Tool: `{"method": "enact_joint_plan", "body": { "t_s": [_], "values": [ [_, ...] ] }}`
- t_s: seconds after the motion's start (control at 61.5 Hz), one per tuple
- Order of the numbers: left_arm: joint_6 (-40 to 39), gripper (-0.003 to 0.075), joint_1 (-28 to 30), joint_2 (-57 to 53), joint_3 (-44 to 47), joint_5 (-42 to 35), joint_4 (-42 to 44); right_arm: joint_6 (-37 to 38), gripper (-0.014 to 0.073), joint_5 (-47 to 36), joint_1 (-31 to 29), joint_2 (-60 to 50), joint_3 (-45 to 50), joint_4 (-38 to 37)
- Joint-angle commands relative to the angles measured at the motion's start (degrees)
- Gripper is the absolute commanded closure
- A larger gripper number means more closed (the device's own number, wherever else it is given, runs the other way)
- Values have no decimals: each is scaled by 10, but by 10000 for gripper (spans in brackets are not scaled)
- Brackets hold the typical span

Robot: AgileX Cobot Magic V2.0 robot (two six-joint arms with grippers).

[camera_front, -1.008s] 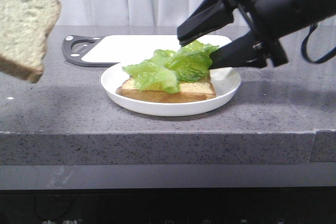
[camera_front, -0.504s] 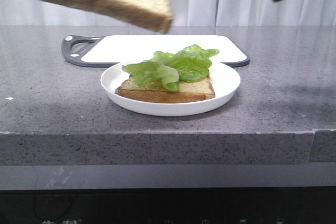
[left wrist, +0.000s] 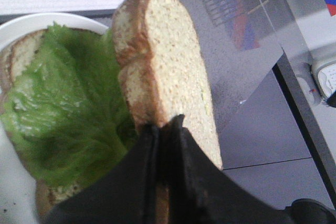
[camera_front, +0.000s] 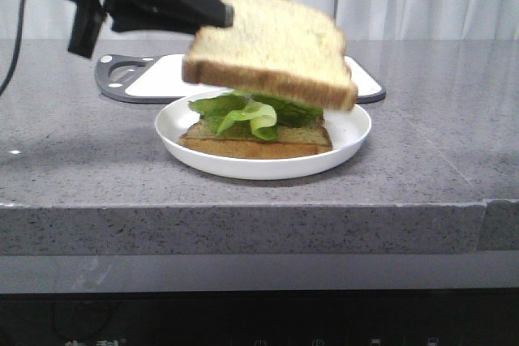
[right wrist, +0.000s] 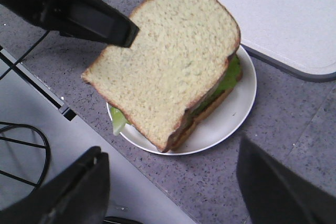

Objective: Left arm grabs bread, right arm adds lettuce

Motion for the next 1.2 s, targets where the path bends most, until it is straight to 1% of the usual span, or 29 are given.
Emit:
{"method": "enact_joint_plan", "body": {
  "t_s": [0.0,0.13,0.163,0.228,0.341,0.358,0.39,0.423,0.488,0.585,0.65,0.715,0.797,0.927,0.976,1.041,1.138,1.187],
  "values": [
    [3,741,1,0,-20,21,-40,-1,63,-18,-1,-9,-15,12],
    [-7,736,1,4,-20,0,-38,-1,63,-17,-1,-9,-14,12],
    [-7,717,1,4,-20,-1,-38,-1,63,-17,-1,-9,-13,12],
    [-7,644,1,4,-20,-1,-37,-1,63,-19,-1,-9,-8,12],
    [-7,457,1,4,-20,-1,-34,-1,63,-23,-1,-9,-2,7],
    [-7,421,1,4,-20,-2,-34,-1,63,-23,-1,-9,-2,5],
    [-7,370,1,4,-20,-2,-34,0,63,-23,-1,-9,-2,-3],
    [-7,340,1,3,-20,-2,-34,1,63,-23,-1,-9,-2,-11],
    [-7,312,2,-2,-20,-2,-26,15,63,-23,-1,-9,-2,-30],
    [-7,312,2,-19,-20,-2,-9,66,63,-11,-1,-10,-8,-73],
    [-22,312,2,-40,-20,-13,12,107,63,8,-1,-11,-15,-119],
    [-47,312,2,-62,-20,-35,54,147,63,29,-1,-11,-23,-160],
    [-100,312,2,-100,-20,-67,136,209,63,59,-1,-15,-33,-222],
    [-223,312,2,-171,-20,-90,314,289,63,81,-1,-46,-30,-290],
    [-265,312,2,-193,-20,-90,381,308,63,81,-1,-62,-26,-305],
    [-343,314,2,-227,-20,-81,472,330,63,81,-1,-86,-19,-323],
    [-449,318,0,-285,-15,-60,603,342,63,80,-1,-126,-7,-341],
    [-489,318,0,-313,-7,-54,652,347,63,83,-1,-144,0,-344]
  ]
}}
